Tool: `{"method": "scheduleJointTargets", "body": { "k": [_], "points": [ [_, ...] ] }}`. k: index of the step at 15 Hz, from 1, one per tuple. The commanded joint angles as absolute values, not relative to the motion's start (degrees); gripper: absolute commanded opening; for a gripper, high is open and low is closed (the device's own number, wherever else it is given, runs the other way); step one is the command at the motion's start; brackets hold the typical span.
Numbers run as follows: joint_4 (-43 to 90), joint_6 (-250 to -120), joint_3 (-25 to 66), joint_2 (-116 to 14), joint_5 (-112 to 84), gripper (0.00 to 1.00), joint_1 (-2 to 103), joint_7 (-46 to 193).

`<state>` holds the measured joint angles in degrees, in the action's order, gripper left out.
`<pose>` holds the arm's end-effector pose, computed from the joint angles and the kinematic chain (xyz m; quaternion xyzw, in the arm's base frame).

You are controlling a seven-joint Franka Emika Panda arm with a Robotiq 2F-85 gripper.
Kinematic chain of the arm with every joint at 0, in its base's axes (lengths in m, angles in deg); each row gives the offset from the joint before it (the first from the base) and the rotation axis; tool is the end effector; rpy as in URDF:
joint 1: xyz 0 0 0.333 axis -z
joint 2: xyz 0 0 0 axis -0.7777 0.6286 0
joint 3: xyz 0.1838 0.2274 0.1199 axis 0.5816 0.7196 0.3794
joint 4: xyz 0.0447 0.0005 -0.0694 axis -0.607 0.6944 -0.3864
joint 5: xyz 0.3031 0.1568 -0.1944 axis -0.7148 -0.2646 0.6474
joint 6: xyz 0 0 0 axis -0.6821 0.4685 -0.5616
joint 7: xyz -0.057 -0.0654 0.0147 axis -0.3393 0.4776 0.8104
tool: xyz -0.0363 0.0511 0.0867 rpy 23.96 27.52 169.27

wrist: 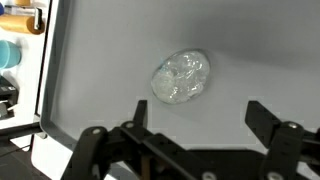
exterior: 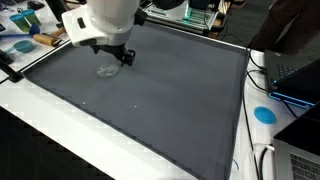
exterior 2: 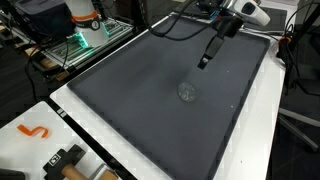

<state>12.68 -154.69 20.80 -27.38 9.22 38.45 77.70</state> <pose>0.6904 0.0779 0.2690 0.9577 0.0906 -0.1088 0.2506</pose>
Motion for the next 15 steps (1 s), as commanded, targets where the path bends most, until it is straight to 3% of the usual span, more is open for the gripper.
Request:
{"method": "scheduleJointTargets", "body": {
  "k": [1, 15],
  "points": [
    [15.92, -156.75, 21.51, -29.41, 10.94, 1.0, 38.45, 76.08],
    [15.54, -157.6, 21.82, -29.31, 11.27, 1.0, 38.58, 75.01]
  ]
}}
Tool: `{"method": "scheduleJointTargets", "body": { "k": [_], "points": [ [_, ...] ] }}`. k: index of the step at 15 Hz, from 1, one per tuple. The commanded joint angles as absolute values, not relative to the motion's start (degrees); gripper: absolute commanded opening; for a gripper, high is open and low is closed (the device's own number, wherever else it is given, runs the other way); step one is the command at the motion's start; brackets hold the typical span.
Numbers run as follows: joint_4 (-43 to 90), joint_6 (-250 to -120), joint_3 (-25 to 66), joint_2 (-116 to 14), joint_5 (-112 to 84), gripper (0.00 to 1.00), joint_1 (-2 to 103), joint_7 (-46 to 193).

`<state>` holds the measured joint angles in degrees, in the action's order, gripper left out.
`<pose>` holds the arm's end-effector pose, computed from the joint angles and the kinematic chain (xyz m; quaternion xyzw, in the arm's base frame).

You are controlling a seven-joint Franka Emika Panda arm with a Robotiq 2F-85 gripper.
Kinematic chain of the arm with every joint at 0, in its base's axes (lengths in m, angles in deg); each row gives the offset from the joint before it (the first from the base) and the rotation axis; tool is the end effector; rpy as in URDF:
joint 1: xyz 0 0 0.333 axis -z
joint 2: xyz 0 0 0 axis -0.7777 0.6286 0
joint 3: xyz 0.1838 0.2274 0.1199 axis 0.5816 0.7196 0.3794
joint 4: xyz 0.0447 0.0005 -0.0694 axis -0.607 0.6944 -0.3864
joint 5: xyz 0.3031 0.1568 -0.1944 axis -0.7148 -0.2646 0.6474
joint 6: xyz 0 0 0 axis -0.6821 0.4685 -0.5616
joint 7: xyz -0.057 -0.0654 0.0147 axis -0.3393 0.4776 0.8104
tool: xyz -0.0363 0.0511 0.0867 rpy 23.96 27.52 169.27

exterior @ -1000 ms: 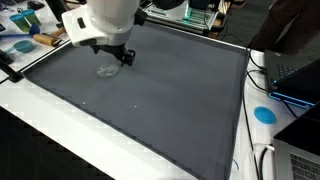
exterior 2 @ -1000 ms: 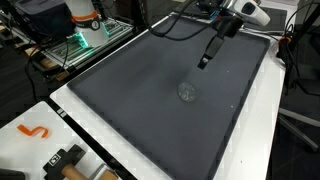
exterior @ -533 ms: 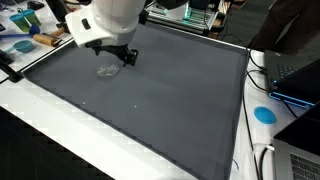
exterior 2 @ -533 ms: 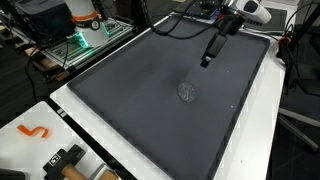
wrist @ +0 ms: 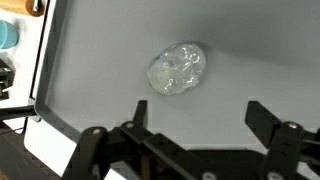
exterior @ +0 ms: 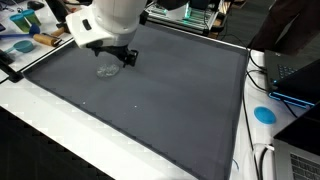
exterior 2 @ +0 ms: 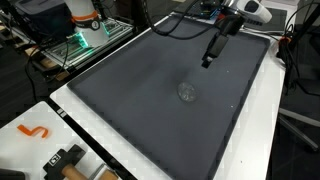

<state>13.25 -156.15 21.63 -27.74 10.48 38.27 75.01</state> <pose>0.6905 0.0882 0.2702 0.9541 0.1280 -0.1016 0.2509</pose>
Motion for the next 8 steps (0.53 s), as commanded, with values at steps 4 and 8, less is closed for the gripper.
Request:
{"method": "scheduleJointTargets", "body": {
  "k": [4, 8],
  "points": [
    [15.18, -158.14, 21.77, -29.4, 10.82, 1.0, 38.97, 75.26],
    [14.53, -158.17, 21.78, -29.66, 9.99, 1.0, 39.75, 75.47]
  ]
}}
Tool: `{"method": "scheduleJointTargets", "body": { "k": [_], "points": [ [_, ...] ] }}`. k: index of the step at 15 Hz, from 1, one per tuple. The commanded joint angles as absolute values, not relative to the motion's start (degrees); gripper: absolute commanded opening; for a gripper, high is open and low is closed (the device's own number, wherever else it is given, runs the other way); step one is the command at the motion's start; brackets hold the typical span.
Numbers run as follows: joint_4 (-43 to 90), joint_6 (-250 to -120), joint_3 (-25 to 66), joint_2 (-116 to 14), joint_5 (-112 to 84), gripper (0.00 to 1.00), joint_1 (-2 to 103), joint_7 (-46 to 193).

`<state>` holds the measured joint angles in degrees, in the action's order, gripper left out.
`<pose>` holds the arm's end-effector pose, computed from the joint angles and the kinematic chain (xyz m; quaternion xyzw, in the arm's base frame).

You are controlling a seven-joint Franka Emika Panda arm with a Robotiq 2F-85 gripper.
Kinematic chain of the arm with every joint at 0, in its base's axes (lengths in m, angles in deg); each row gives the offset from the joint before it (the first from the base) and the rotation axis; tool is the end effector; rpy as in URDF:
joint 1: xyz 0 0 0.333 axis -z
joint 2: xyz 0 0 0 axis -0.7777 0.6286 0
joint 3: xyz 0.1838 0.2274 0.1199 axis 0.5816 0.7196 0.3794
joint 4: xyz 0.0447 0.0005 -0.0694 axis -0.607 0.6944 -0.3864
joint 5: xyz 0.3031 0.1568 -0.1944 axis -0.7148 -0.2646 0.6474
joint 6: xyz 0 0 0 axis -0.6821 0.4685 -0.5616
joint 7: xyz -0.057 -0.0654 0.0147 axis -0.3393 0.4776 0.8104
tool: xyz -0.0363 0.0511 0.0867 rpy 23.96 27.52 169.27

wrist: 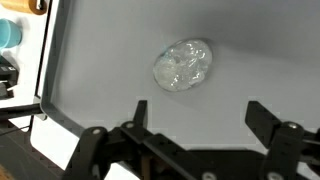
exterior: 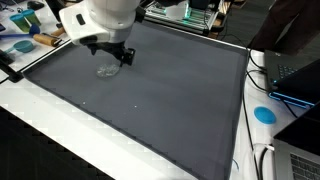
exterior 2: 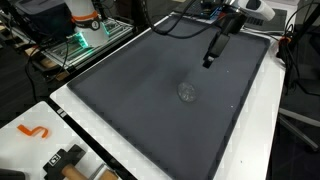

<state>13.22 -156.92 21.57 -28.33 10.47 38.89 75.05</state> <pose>0.6937 0.0813 0.2782 0.9565 0.1225 -0.0914 0.2486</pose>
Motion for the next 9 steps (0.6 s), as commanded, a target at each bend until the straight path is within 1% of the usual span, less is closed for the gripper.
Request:
{"method": "scheduleJointTargets", "body": {
  "k": [1, 9],
  "points": [
    [14.28, -158.15, 21.82, -29.77, 9.53, 1.0, 40.06, 75.67],
    [12.58, -159.29, 22.12, -31.49, 2.26, 1.0, 43.8, 78.06]
  ]
}}
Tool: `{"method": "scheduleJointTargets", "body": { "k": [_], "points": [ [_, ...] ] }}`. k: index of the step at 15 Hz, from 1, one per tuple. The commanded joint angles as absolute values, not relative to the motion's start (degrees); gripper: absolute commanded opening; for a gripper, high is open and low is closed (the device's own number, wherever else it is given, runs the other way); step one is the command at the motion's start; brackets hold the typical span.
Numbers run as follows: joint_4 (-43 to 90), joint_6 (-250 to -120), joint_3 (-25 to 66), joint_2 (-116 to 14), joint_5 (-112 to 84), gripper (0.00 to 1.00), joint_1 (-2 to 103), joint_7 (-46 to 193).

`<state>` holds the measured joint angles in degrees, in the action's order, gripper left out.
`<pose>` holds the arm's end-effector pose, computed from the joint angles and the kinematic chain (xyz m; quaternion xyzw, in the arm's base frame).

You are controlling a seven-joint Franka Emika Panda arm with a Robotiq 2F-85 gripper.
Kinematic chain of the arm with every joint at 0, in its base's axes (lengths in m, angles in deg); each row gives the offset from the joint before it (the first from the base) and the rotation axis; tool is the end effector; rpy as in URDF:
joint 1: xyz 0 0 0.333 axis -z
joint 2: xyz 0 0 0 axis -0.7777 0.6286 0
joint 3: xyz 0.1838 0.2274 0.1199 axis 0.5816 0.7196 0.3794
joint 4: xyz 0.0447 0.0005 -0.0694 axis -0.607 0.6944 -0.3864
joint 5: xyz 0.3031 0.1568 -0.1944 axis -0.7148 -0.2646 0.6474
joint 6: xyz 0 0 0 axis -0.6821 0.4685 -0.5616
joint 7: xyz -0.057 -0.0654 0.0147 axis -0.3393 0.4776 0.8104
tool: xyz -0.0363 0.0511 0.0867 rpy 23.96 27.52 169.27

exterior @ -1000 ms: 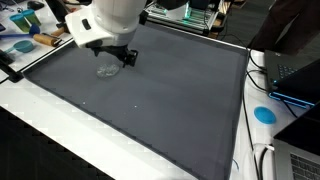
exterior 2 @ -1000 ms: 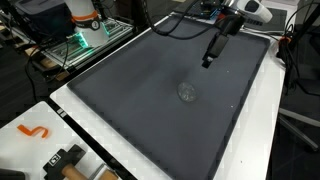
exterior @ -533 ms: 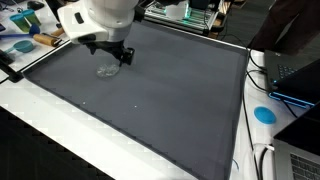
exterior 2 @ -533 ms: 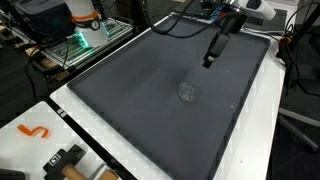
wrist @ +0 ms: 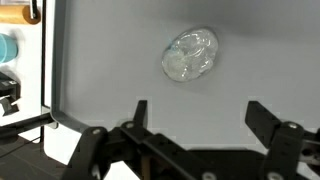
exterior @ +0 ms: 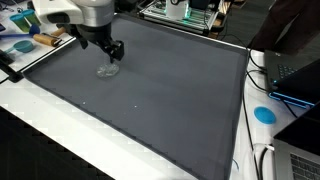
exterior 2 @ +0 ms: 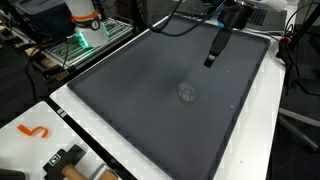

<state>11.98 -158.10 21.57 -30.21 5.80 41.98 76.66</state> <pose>0.7038 0.0515 0.3093 0.9740 0.0638 -0.0638 0.2076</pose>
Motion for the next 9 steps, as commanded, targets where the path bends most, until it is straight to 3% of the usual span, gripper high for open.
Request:
{"method": "scheduleJointTargets", "body": {
  "k": [1, 9],
  "points": [
    [12.67, -159.59, 22.15, -31.9, 0.69, 1.0, 44.48, 78.56],
    [14.11, -162.21, 20.92, -34.35, -9.66, 1.0, 49.18, 85.46]
  ]
}}
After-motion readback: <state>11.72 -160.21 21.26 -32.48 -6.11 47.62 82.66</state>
